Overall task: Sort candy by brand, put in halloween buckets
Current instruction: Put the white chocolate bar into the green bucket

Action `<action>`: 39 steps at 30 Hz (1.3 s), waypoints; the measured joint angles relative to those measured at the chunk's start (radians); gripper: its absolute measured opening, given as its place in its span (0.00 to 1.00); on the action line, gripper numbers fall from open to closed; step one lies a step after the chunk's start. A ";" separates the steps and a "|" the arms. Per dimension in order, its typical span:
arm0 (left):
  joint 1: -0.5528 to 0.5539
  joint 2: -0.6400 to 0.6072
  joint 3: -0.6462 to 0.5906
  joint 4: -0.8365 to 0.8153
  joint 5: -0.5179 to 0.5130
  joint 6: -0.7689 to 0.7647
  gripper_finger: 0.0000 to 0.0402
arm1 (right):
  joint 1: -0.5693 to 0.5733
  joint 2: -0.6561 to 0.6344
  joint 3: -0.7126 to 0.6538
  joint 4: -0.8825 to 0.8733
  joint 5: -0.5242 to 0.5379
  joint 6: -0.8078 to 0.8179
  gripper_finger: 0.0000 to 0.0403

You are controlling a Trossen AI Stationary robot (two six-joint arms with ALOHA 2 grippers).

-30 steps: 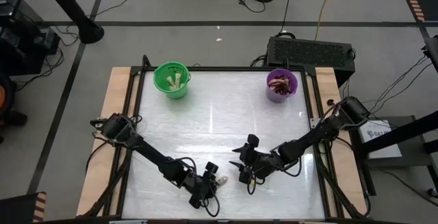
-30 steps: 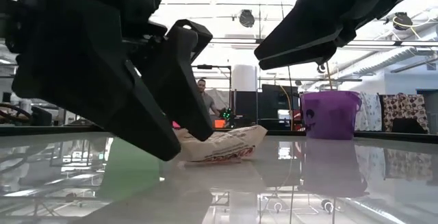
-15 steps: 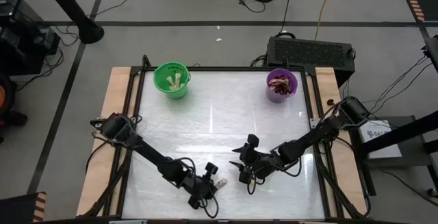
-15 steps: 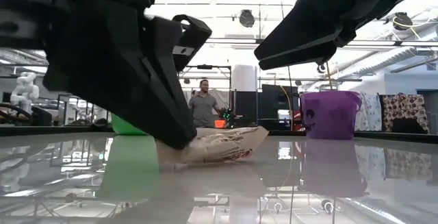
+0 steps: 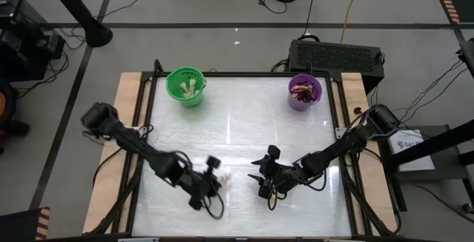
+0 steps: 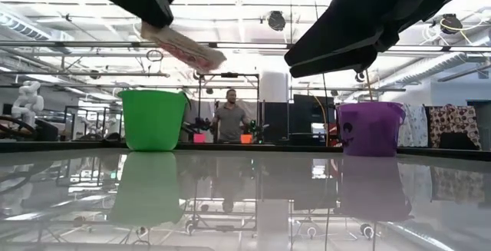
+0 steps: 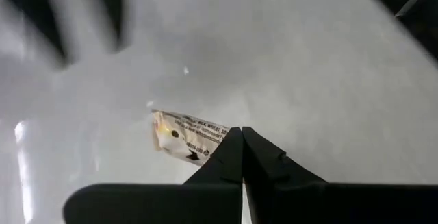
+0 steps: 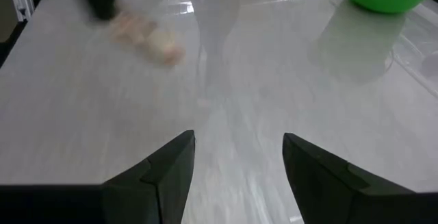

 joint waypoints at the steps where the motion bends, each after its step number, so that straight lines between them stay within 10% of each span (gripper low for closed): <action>1: 0.005 -0.033 -0.011 -0.035 -0.014 -0.021 0.00 | 0.000 0.000 0.000 0.000 0.000 0.000 0.53; 10: 0.133 -0.444 -0.222 -0.309 -0.333 -0.162 0.00 | -0.002 0.000 0.000 0.001 0.011 -0.005 0.53; 18: 0.543 -0.787 -0.306 -0.373 -0.429 -0.136 0.00 | -0.044 0.000 0.000 0.006 0.121 -0.006 0.53; 32: 1.183 -0.681 -0.311 -0.153 0.173 0.017 0.00 | -0.079 0.000 0.000 0.009 0.129 -0.003 0.53; 39: 1.249 -0.569 -0.311 -0.141 0.186 -0.032 0.04 | -0.073 0.000 0.000 0.003 0.090 0.000 0.53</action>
